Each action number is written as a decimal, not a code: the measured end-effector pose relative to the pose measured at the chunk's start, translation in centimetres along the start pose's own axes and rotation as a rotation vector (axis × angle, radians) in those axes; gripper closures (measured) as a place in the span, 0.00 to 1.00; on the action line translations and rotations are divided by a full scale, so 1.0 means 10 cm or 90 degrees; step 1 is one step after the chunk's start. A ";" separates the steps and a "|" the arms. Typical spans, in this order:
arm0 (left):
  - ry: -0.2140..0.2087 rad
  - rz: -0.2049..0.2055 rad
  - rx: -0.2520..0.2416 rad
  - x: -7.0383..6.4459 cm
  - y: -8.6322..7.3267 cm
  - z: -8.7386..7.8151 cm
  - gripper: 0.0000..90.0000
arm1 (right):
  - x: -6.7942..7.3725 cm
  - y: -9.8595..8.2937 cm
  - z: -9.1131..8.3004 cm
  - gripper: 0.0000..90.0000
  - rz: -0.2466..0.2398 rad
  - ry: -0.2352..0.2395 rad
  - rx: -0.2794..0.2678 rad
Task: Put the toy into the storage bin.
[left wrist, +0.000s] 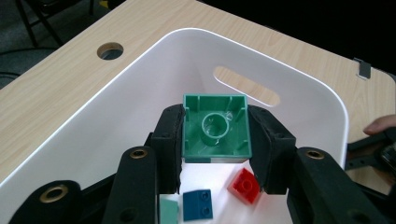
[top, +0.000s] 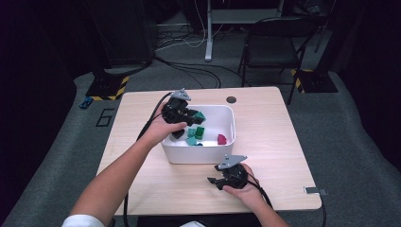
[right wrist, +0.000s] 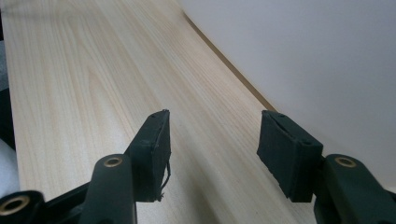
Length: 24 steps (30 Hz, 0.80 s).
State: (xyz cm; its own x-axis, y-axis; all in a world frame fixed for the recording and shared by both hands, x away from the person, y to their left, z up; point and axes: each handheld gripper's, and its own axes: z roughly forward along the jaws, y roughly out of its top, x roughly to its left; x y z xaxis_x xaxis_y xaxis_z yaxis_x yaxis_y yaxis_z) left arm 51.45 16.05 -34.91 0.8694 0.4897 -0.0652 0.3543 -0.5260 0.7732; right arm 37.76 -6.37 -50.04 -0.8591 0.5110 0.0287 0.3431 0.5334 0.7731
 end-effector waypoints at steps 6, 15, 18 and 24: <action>0.008 -0.019 0.010 0.06 0.04 0.25 0.65 | 0.00 0.00 -0.01 0.48 0.000 0.003 -0.002; 0.005 -0.023 0.040 0.08 0.03 0.51 0.65 | -0.01 0.00 -0.02 0.48 0.007 0.003 -0.005; 0.006 -0.026 0.050 0.08 0.02 0.53 0.58 | -0.01 -0.01 -0.01 0.48 0.006 0.002 -0.003; 0.022 -0.036 0.025 0.10 0.02 0.30 0.50 | -0.01 0.00 0.00 0.48 0.004 0.003 -0.002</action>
State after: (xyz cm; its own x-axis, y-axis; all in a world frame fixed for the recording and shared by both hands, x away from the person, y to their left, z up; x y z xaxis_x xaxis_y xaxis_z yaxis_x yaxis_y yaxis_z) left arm 53.43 14.36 -36.74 0.8352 0.5432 -0.0858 0.4167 -0.5231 0.7434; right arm 37.81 -6.38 -50.09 -0.8590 0.5107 0.0367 0.3473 0.5286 0.7746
